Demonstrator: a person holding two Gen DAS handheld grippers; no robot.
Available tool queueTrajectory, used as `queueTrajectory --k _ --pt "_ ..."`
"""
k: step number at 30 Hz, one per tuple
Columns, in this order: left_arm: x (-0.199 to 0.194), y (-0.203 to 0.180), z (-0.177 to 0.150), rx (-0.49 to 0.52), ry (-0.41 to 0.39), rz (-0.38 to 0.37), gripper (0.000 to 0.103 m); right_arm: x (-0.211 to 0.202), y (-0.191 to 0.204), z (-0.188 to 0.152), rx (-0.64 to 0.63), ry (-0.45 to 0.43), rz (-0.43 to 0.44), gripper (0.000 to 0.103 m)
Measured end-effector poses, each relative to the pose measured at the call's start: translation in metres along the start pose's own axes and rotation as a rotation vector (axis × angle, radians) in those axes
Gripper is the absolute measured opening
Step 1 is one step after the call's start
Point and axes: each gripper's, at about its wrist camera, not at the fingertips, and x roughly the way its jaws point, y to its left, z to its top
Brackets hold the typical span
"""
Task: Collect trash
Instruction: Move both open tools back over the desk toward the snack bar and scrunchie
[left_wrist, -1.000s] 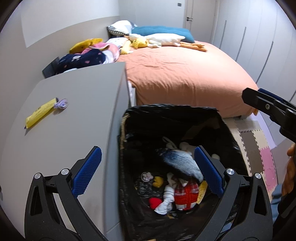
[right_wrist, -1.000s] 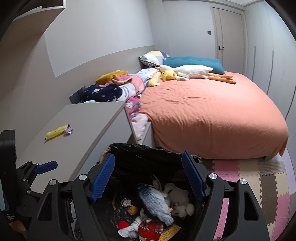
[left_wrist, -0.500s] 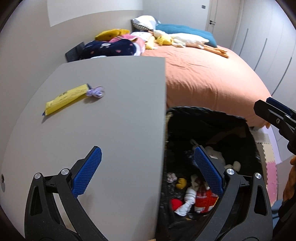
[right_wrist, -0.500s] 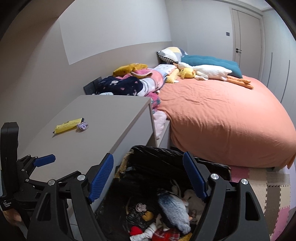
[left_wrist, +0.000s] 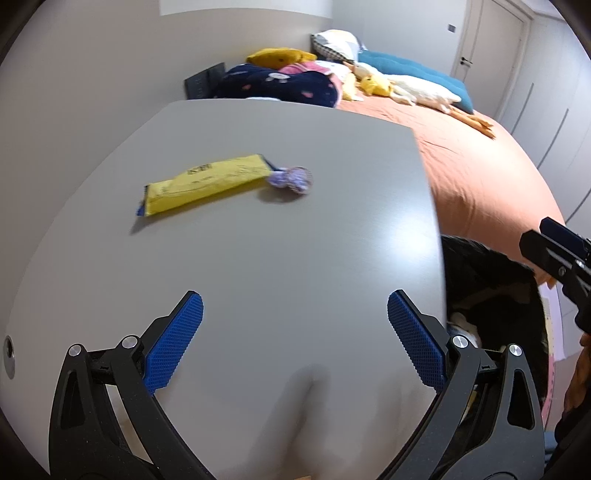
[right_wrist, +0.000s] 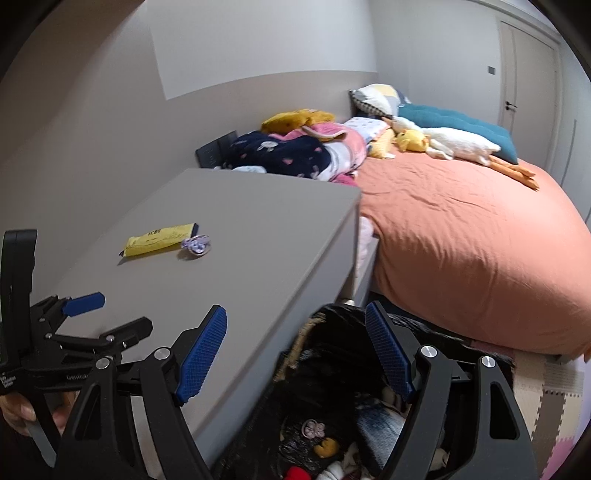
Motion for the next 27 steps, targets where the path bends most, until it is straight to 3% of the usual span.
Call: queueTrajectory --k 13,27 --pt "0.033 0.071 0.033 -0.041 -0.006 0.114 0.097 0.069 0.051 0.025 -0.069 0.074 0.062 0.078" --pt "0.073 0.094 0.069 0.051 0.018 0.117 0.097 0.121 0.080 0.046 -0.103 0.119 0.096 0.077"
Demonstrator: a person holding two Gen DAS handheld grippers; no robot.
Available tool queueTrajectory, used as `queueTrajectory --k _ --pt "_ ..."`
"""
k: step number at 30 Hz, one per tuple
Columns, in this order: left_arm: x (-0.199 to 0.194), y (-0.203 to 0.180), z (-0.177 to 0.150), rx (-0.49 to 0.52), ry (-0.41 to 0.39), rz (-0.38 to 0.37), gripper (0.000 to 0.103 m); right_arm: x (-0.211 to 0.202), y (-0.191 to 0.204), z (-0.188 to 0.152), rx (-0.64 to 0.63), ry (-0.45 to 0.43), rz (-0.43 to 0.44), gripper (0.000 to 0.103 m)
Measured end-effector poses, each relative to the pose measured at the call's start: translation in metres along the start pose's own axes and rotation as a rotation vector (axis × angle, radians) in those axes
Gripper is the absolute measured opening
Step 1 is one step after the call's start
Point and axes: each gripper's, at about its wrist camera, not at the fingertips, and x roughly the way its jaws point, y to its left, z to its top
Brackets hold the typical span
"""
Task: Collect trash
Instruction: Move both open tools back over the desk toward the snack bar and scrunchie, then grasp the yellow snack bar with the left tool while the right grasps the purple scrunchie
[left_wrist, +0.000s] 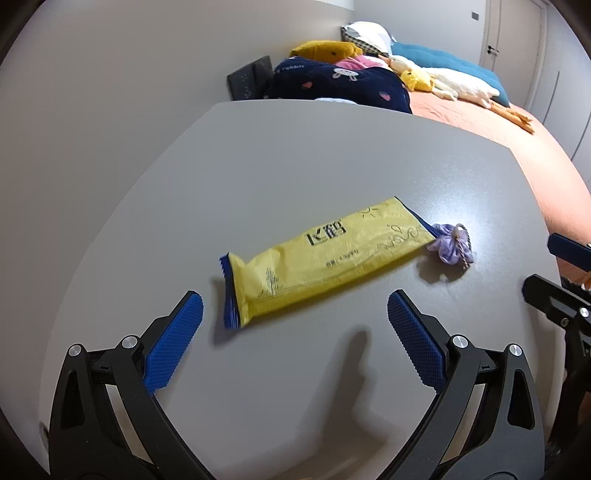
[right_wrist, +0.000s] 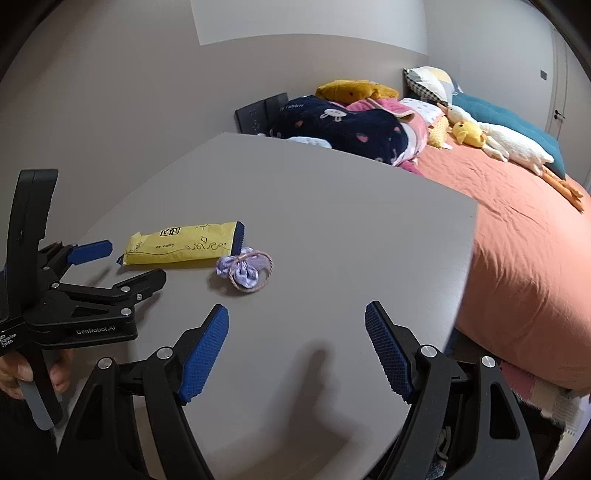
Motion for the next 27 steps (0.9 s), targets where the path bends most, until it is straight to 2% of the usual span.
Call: queueTrajectory --k 3,9,15,17,20,27 --pt "0.006 0.001 0.006 0.031 -0.008 -0.008 0.097 0.010 0.005 0.005 -0.016 0.010 0.011 0.073" --pt "0.020 -0.001 0.020 0.118 -0.022 -0.020 0.095 0.021 0.010 0.014 -0.026 0.015 0.030 0.071" --pt "0.032 0.001 0.028 0.162 -0.017 -0.072 0.073 0.031 0.013 0.017 -0.028 0.032 0.045 0.071" --pt "0.032 0.004 0.030 0.153 -0.014 -0.086 0.051 0.033 0.016 0.018 -0.035 0.034 0.045 0.071" --pt "0.032 0.010 0.030 0.127 -0.011 -0.094 0.037 0.037 0.022 0.022 -0.055 0.035 0.046 0.067" --pt "0.024 0.020 0.034 0.092 -0.036 -0.068 0.032 0.053 0.031 0.031 -0.089 0.069 0.013 0.057"
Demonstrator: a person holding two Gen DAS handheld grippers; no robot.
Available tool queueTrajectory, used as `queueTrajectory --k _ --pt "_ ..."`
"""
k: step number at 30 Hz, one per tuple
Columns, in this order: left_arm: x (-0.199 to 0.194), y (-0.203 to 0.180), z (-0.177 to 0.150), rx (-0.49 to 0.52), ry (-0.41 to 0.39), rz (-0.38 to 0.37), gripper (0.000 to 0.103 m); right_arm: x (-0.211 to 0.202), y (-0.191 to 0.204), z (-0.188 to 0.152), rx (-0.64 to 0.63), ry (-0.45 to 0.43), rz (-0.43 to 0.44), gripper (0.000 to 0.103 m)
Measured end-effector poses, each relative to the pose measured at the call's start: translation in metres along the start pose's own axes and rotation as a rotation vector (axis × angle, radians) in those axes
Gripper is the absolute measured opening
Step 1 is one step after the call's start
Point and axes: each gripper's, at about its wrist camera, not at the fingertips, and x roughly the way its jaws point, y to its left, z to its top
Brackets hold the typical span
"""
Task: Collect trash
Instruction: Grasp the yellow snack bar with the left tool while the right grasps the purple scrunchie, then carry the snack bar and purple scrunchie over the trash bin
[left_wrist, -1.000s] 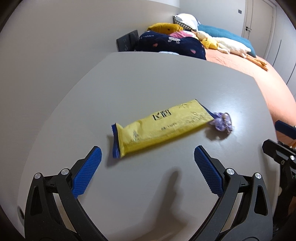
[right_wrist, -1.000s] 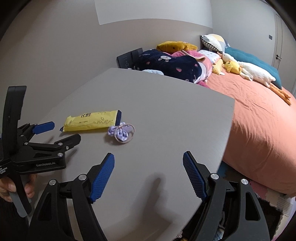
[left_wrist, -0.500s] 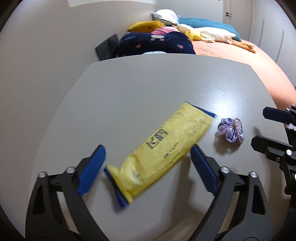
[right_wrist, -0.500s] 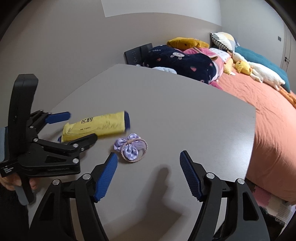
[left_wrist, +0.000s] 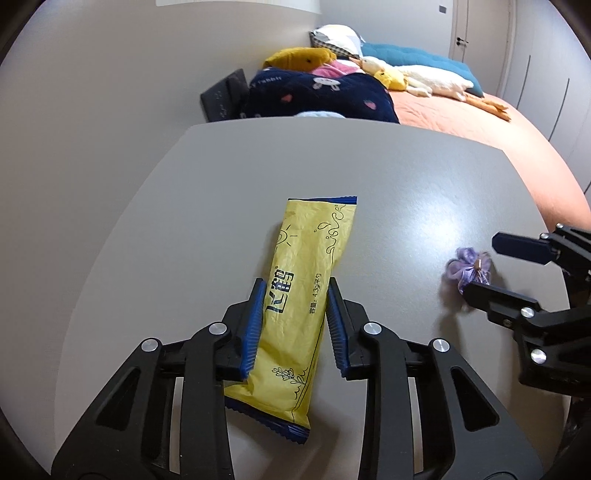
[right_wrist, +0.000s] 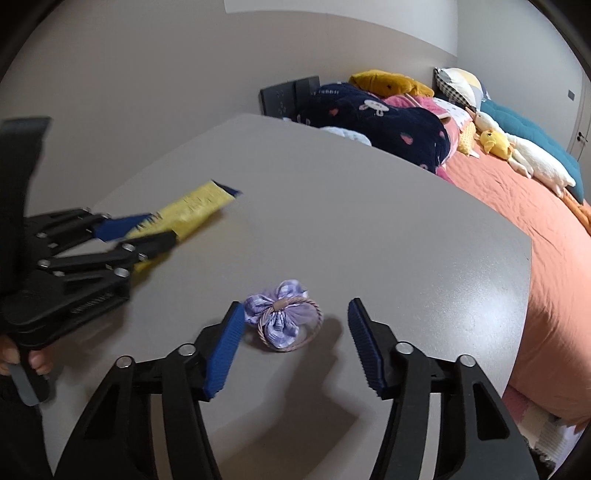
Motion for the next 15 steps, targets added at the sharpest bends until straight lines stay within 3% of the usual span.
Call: queueTrajectory --k 7,8,9,15 --pt "-0.006 0.017 0.001 -0.064 0.003 0.021 0.032 0.006 0.001 0.002 -0.014 0.023 -0.021 0.036" --pt "-0.007 0.019 0.001 -0.069 0.000 0.023 0.032 0.006 0.001 0.001 -0.015 0.022 -0.021 0.030" --pt "-0.009 0.019 0.001 -0.071 -0.003 0.024 0.032 0.006 0.000 0.001 -0.019 0.021 -0.021 0.017" --pt "-0.017 0.015 0.001 -0.085 -0.020 0.034 0.032 -0.001 -0.005 -0.001 -0.007 0.004 -0.001 0.012"
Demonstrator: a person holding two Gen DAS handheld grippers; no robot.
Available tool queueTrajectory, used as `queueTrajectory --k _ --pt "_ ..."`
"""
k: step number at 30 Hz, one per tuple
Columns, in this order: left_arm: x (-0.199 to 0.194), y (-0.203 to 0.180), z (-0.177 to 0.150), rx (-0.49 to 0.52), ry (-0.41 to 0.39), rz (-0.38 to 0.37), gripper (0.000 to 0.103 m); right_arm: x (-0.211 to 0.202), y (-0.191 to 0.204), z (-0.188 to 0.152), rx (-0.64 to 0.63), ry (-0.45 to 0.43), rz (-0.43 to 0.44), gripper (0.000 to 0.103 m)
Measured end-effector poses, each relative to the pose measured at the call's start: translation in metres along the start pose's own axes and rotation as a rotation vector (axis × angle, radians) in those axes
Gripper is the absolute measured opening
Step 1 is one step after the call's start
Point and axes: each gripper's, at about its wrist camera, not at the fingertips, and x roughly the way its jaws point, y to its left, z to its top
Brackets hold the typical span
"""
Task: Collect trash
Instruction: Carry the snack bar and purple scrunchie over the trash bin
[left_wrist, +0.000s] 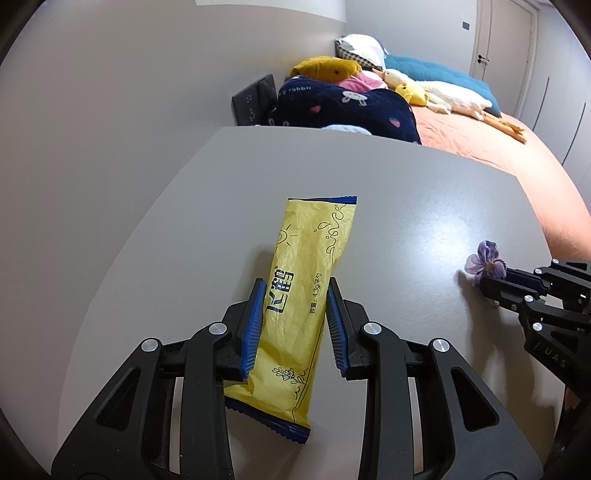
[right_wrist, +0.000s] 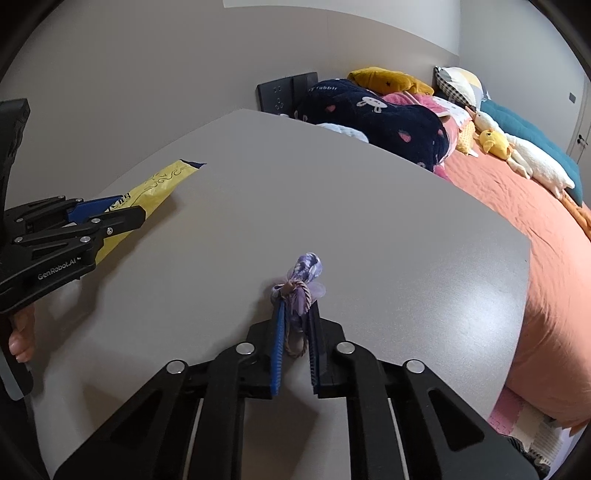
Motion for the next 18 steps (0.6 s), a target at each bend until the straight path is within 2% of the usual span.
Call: queueTrajectory --k 18 --pt "-0.064 -0.045 -0.011 0.000 -0.031 -0.004 0.032 -0.082 -0.018 -0.026 0.044 -0.063 0.015 0.012"
